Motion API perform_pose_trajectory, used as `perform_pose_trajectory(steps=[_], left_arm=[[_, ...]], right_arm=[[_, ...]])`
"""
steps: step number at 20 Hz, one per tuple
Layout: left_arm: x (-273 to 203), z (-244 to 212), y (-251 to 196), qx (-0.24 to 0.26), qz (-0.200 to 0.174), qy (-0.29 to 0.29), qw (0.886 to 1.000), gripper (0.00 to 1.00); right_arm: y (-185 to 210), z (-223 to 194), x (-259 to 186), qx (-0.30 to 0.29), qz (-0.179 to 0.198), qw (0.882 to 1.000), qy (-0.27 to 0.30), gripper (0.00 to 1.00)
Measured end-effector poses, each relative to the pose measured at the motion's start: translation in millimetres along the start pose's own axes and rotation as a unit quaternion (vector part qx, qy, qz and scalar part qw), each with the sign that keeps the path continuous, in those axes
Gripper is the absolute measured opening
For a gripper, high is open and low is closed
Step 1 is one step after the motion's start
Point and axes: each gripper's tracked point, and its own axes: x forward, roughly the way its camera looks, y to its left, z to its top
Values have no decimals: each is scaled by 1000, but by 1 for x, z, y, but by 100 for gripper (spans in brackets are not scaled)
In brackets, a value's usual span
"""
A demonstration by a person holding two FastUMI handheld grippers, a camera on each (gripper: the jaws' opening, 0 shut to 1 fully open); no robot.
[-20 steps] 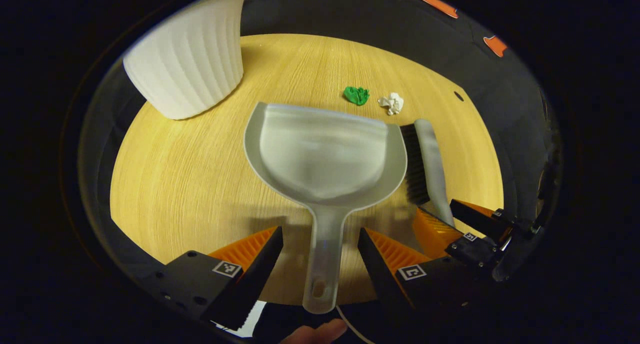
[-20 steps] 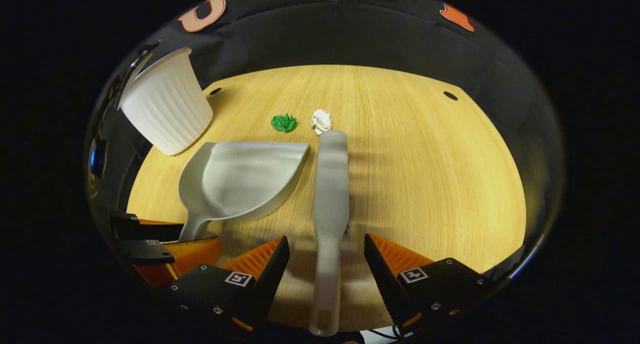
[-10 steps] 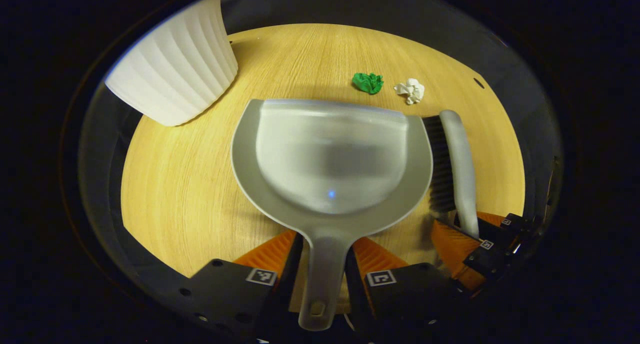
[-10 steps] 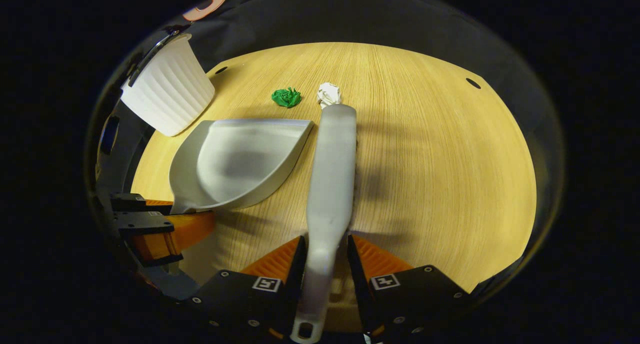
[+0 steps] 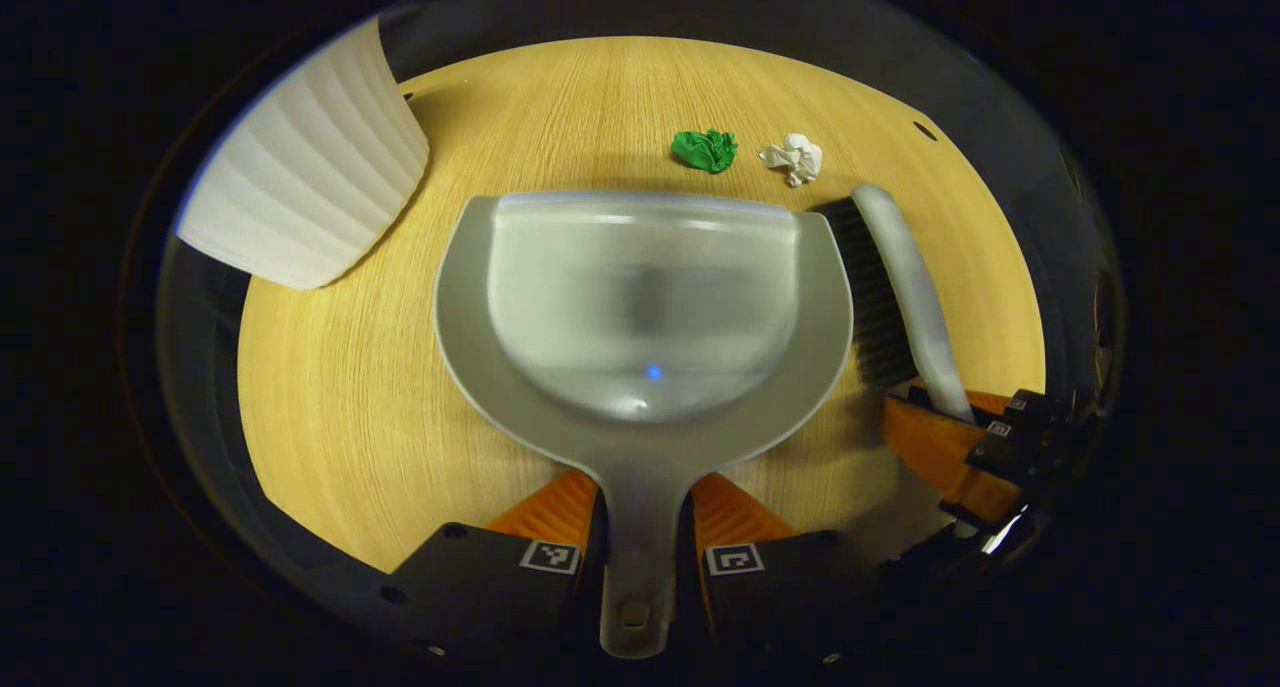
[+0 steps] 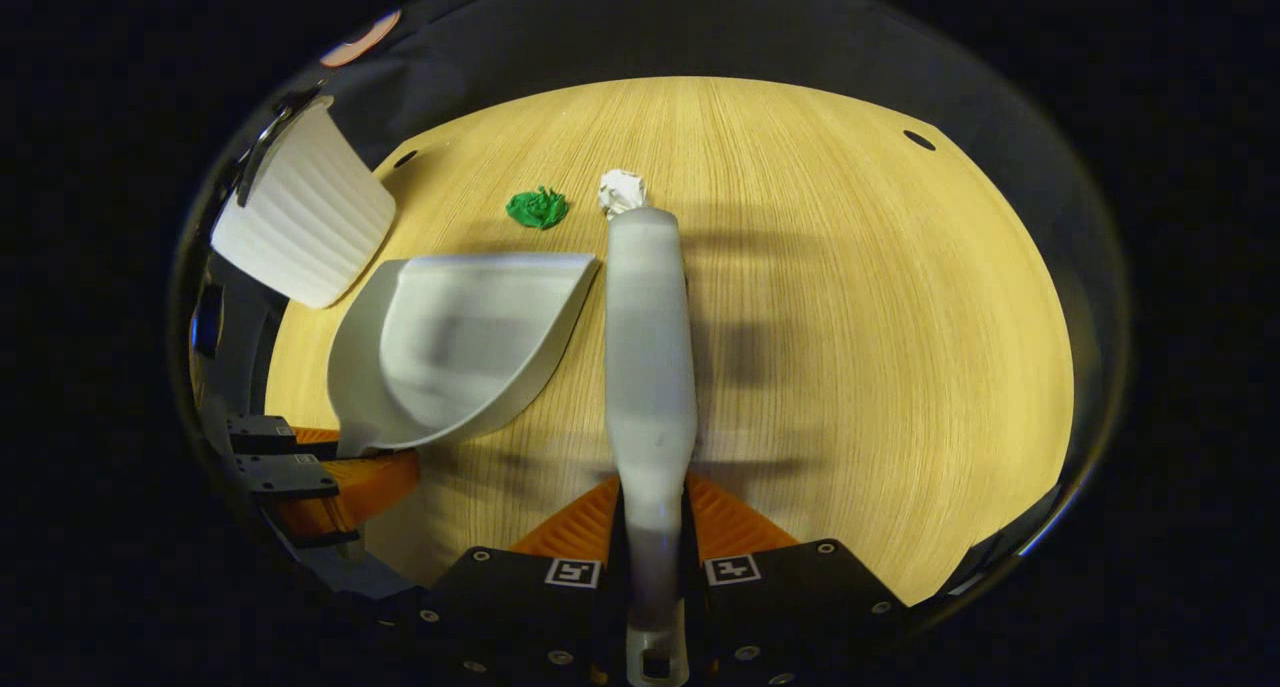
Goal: Pick up the small broom and dustpan from the desktop, sweep the trash into the dustpan with the broom, and then empty the trash into the garbage bin.
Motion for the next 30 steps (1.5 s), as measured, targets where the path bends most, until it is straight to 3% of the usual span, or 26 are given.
perform_pose_trajectory(steps=[8, 12, 16, 21, 26, 29, 30], left_arm=[[-11, 18, 30, 97, -34, 17, 995, 27], [-22, 40, 41, 158, -48, 25, 986, 27], [-16, 54, 42, 217, -53, 32, 974, 24], [-7, 91, 32, 257, -58, 24, 964, 24], [-8, 95, 33, 268, -63, 27, 961, 24], [-6, 99, 33, 260, -59, 23, 963, 24], [-5, 98, 32, 257, -61, 23, 964, 24]], right_arm=[[-28, 75, 13, 1, -26, 1000, -14, 22], [-34, 117, 33, -29, -26, 999, -10, 22], [-27, 147, 47, -98, -13, 995, 2, 22], [23, 147, 52, -175, 68, 982, 28, 22], [61, 131, 43, -245, 144, 956, 68, 22], [68, 137, 35, -270, 157, 947, 79, 22], [68, 116, 25, -274, 163, 944, 83, 22]])
